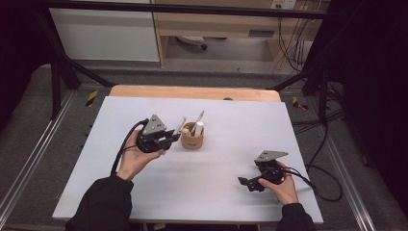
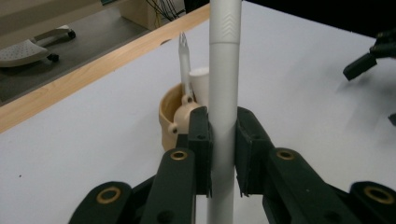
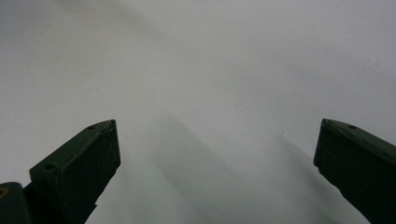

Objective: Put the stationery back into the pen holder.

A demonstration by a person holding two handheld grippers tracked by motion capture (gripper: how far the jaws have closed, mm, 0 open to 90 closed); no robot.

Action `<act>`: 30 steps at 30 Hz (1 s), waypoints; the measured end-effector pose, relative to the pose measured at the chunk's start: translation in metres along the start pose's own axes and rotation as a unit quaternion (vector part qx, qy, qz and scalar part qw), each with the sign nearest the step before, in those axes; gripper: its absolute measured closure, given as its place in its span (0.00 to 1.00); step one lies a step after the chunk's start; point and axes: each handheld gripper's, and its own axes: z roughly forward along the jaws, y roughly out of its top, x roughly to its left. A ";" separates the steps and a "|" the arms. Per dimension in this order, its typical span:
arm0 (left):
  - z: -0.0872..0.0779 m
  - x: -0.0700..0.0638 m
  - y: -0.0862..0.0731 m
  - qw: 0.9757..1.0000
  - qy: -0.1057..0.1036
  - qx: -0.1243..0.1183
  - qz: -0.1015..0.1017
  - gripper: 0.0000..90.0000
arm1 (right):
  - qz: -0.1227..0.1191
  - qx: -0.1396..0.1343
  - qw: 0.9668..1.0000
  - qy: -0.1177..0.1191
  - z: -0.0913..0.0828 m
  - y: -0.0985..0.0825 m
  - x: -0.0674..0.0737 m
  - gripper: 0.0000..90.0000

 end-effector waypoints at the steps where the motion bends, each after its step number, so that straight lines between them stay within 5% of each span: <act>1: 0.001 0.001 0.003 1.000 0.000 -0.004 -0.003 0.86 | 0.001 0.001 1.000 0.001 0.000 0.000 0.000 0.01; 14: 0.016 0.013 0.039 0.999 0.001 -0.031 -0.035 0.86 | 0.001 -0.001 1.000 0.005 -0.001 0.000 0.000 0.01; 30: 0.056 0.015 0.063 0.998 0.002 -0.043 -0.037 0.86 | 0.001 0.000 1.000 0.005 -0.001 0.000 0.000 0.01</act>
